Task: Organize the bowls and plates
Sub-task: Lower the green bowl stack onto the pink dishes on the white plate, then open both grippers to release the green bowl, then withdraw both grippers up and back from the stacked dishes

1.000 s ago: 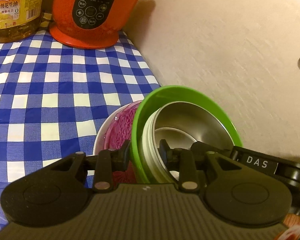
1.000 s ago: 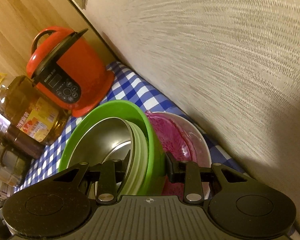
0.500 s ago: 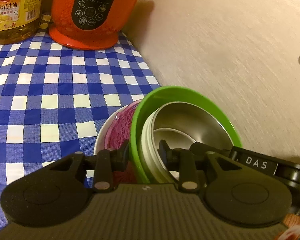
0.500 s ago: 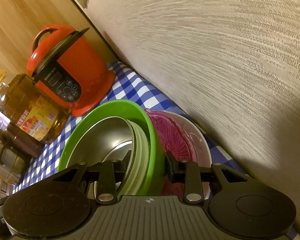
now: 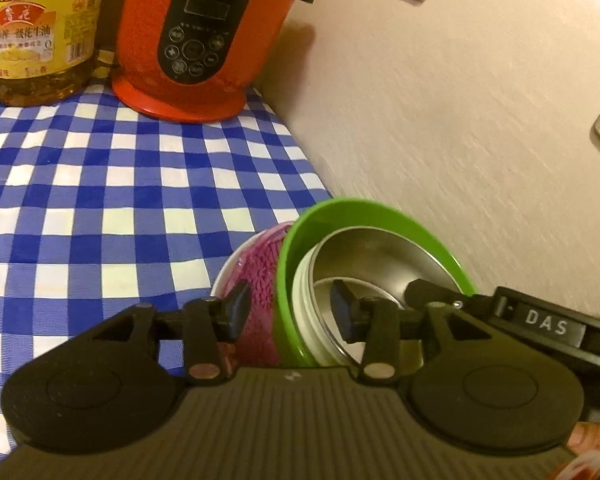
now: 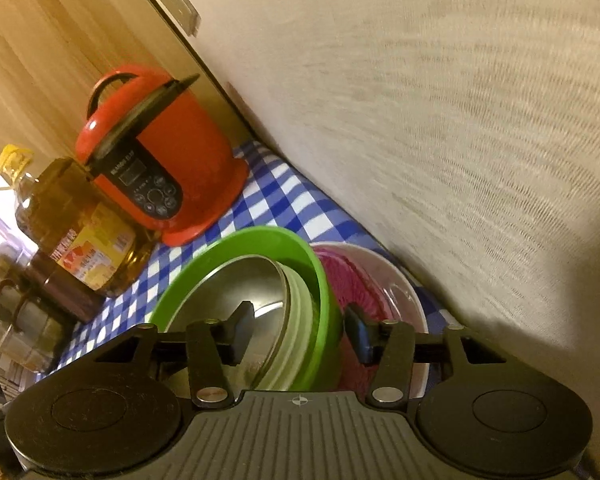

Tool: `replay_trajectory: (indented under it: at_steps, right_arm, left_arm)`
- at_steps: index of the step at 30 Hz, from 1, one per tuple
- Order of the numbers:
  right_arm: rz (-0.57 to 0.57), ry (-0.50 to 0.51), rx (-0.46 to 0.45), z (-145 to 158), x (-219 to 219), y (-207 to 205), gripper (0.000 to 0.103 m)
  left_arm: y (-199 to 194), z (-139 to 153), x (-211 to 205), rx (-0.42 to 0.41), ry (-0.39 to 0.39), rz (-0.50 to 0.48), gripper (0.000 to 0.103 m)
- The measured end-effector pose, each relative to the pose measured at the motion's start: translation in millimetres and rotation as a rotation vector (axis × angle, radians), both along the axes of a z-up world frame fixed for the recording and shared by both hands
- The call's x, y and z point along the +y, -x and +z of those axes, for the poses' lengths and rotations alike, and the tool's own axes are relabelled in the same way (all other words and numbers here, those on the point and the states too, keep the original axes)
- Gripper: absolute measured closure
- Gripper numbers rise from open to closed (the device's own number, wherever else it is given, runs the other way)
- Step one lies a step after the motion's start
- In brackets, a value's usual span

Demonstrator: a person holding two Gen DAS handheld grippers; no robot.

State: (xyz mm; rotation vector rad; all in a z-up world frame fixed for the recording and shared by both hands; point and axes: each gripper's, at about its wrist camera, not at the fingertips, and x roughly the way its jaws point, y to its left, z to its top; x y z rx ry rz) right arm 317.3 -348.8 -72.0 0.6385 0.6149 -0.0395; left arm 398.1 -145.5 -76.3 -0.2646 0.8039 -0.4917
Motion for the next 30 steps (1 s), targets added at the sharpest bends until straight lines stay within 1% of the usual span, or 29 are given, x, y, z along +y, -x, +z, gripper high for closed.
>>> replay_trajectory:
  at_steps: [3, 7, 9, 11, 14, 18, 19, 20, 21, 27, 30]
  right_arm:
    - [-0.008, 0.015, -0.016, 5, 0, 5, 0.05]
    - [-0.006, 0.03, -0.037, 12, 4, 13, 0.048]
    - [0.001, 0.044, -0.042, 16, 7, 17, 0.047]
    - [0.005, 0.054, -0.046, 20, 10, 23, 0.046]
    - [0.003, 0.051, -0.05, 27, 13, 33, 0.045]
    - [0.004, 0.058, -0.06, 39, 16, 52, 0.044]
    - [0.003, 0.059, -0.062, 42, 17, 57, 0.044]
    - [0.003, 0.061, -0.063, 44, 17, 61, 0.044]
    - [0.003, 0.066, -0.063, 47, 18, 66, 0.044]
    - [0.023, 0.099, -0.034, 54, 24, 98, 0.043]
    - [0.036, 0.11, -0.025, 56, 26, 114, 0.043]
  left_arm:
    - [2, 3, 3, -0.017, 0.01, 0.012, 0.062]
    - [10, 8, 8, -0.038, 0.017, 0.023, 0.054]
    - [17, 10, 11, -0.049, 0.019, 0.032, 0.053]
    - [25, 13, 16, -0.058, 0.031, 0.048, 0.045]
    - [40, 18, 25, -0.071, 0.049, 0.07, 0.038]
    - [61, 26, 32, -0.094, 0.047, 0.094, 0.035]
    - [67, 28, 34, -0.098, 0.045, 0.1, 0.03]
    - [74, 30, 36, -0.101, 0.038, 0.108, 0.025]
    - [81, 32, 38, -0.108, 0.033, 0.115, 0.023]
    - [120, 43, 43, -0.125, -0.02, 0.124, 0.019]
    - [140, 48, 41, -0.139, -0.078, 0.121, 0.017]
